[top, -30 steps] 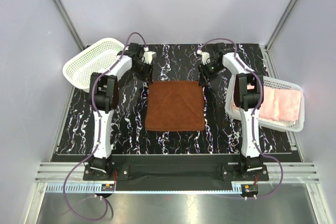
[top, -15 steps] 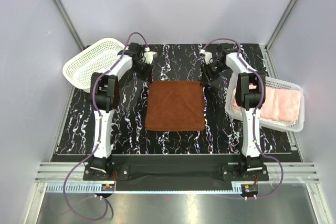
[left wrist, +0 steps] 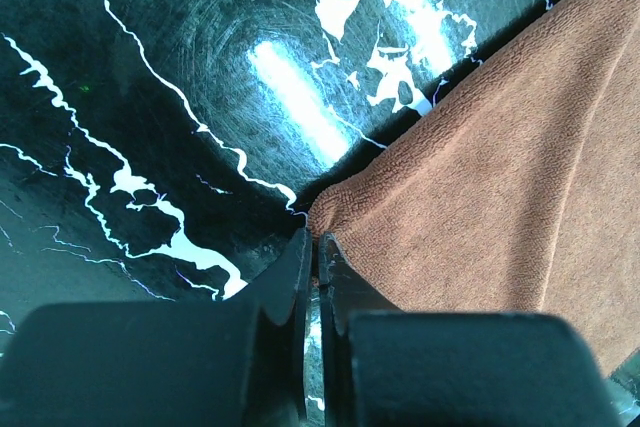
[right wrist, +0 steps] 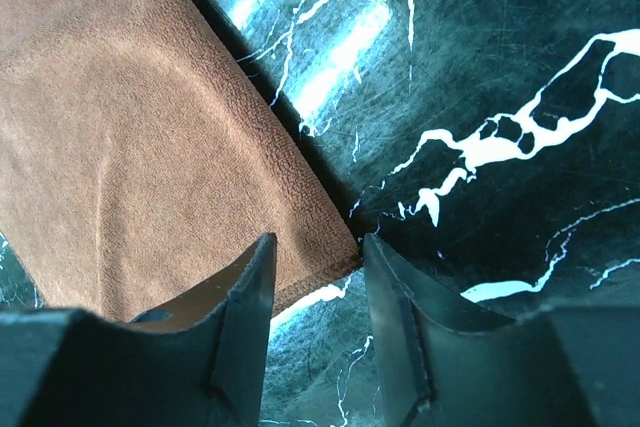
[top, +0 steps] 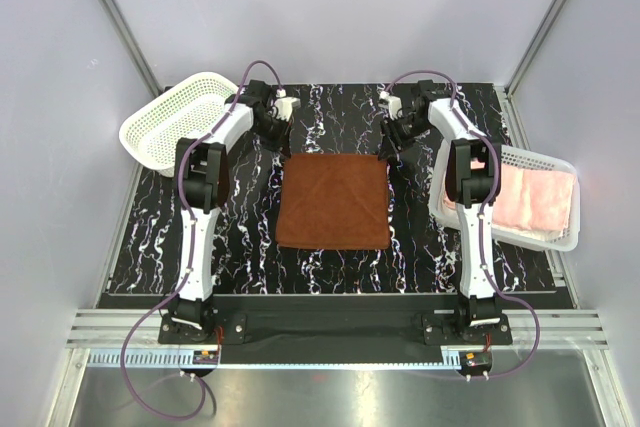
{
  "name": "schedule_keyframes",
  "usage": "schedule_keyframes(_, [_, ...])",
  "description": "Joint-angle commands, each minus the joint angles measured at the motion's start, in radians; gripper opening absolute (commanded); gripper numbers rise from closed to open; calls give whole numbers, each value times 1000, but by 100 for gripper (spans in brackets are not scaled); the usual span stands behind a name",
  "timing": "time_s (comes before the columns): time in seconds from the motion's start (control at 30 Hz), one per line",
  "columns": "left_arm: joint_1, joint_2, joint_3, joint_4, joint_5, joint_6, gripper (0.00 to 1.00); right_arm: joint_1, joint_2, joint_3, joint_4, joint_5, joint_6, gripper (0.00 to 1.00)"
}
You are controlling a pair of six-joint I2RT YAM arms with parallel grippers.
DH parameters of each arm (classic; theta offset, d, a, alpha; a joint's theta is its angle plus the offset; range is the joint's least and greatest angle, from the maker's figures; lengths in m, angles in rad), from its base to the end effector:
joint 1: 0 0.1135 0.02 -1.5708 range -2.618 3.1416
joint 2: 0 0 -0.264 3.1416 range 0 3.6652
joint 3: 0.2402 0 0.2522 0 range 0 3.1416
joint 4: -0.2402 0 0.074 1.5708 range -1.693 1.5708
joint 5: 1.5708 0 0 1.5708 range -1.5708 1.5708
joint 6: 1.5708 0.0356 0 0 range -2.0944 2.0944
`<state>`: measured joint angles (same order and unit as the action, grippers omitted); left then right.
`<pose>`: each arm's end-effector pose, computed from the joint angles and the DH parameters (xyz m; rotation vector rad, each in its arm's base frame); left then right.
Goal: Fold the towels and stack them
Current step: Fold the towel
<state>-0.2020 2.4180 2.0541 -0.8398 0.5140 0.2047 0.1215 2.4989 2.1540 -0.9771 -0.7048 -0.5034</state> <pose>0.4920 -0.1186 0.1592 0.6722 2.6097 -0.7067 0.5005 0.0843 0.1474 -0.9244 2.4679 0.8880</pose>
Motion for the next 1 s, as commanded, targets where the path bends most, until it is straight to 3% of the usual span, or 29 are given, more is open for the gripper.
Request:
schedule_keyframes(0.0, [6, 9, 46, 4, 29, 1, 0, -2, 23, 41, -32, -19, -30, 46])
schedule_keyframes(0.23, [6, 10, 54, 8, 35, -11, 0, 0, 14, 18, -44, -9, -50, 40])
schedule_keyframes(0.4, [7, -2, 54, 22, 35, -31, 0, -2, -20, 3, 4, 5, -38, 0])
schedule_keyframes(0.53, [16, -81, 58, 30, -17, -57, 0, -3, -141, 4, 47, 48, 8, 0])
schedule_keyframes(0.97, [27, -600, -46, 189, -180, -68, 0, -3, -555, 43, 178, 142, 126, 0])
